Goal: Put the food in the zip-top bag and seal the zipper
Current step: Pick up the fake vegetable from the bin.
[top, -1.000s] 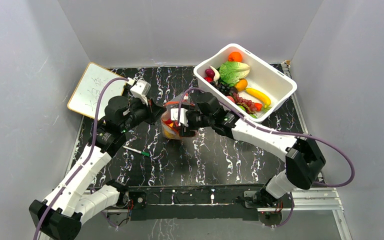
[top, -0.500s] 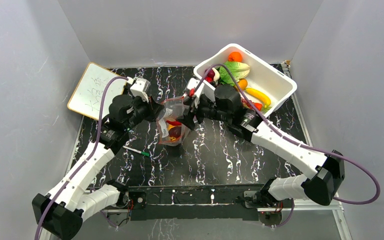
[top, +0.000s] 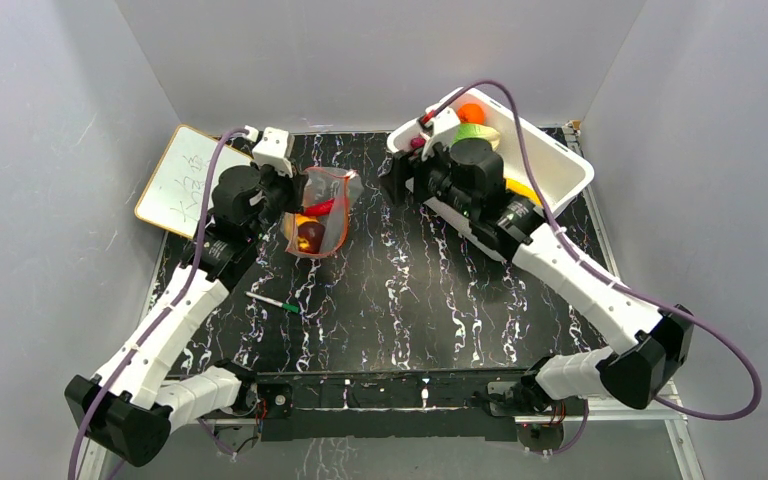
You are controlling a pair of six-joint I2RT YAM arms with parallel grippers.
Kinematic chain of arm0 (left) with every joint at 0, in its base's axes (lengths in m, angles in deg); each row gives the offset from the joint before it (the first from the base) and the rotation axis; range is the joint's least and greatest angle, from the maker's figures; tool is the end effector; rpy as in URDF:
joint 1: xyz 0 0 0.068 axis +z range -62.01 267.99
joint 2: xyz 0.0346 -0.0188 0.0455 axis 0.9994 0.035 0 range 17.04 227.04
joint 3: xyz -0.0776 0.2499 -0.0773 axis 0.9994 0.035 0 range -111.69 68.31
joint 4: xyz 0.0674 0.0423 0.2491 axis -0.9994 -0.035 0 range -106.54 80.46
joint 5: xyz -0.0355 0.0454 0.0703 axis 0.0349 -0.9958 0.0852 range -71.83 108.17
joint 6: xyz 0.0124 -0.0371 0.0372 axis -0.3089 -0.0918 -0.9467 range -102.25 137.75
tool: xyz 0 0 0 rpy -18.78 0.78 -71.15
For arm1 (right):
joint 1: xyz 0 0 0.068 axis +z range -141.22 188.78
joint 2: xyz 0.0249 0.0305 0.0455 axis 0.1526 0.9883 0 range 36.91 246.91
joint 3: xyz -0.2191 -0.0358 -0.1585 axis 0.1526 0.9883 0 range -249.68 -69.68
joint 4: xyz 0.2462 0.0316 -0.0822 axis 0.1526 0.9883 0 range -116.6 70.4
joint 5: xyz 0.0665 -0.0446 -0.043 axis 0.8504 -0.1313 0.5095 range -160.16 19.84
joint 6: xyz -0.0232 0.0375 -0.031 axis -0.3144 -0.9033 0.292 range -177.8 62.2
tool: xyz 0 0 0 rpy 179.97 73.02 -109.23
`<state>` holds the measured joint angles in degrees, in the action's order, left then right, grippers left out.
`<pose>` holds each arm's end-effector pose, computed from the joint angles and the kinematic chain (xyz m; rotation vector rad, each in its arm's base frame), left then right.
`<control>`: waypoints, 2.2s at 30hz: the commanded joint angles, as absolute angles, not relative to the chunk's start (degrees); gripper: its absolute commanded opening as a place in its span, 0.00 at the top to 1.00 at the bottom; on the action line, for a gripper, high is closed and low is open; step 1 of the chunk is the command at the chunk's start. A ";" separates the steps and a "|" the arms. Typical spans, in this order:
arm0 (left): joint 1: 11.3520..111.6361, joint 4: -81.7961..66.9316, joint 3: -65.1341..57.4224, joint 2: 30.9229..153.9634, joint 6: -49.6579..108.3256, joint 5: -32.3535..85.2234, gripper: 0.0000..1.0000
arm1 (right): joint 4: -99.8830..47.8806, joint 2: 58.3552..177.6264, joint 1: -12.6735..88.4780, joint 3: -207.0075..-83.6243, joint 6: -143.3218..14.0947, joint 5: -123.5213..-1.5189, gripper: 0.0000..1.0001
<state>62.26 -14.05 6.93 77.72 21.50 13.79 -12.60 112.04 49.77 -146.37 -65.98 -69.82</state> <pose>0.2213 -0.1036 0.3993 0.2561 1.6274 -0.3310 0.2282 0.1986 0.4117 -0.5213 1.7552 0.6169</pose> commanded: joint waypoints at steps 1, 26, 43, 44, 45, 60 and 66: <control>61.98 -9.98 9.37 76.44 18.09 10.91 1.00 | -10.30 114.38 42.16 -151.22 -69.74 -73.60 0.32; 61.98 -13.23 22.91 75.59 25.83 38.76 1.00 | -14.03 148.05 17.31 -162.75 -69.67 -66.86 0.57; 61.85 -13.45 23.00 74.70 25.09 38.85 1.00 | -22.01 162.21 19.38 -176.66 -66.02 -58.27 0.63; 61.84 -13.37 23.01 74.63 25.18 39.01 1.00 | -22.02 162.98 19.53 -177.45 -65.98 -58.20 0.63; 61.76 -13.32 23.09 74.59 25.22 39.11 1.00 | -22.03 163.31 19.63 -178.12 -65.91 -57.99 0.63; 61.54 -13.05 23.32 73.95 25.38 39.35 1.00 | -22.83 169.39 22.55 -181.41 -54.87 -63.01 0.62; 61.54 -13.01 23.33 73.96 25.40 39.39 1.00 | -22.47 169.56 23.00 -181.57 -52.05 -64.80 0.64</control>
<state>61.89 -14.31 23.34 75.69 25.70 38.16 -20.77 169.20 22.45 -178.67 -55.86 -62.39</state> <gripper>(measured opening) 0.010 0.370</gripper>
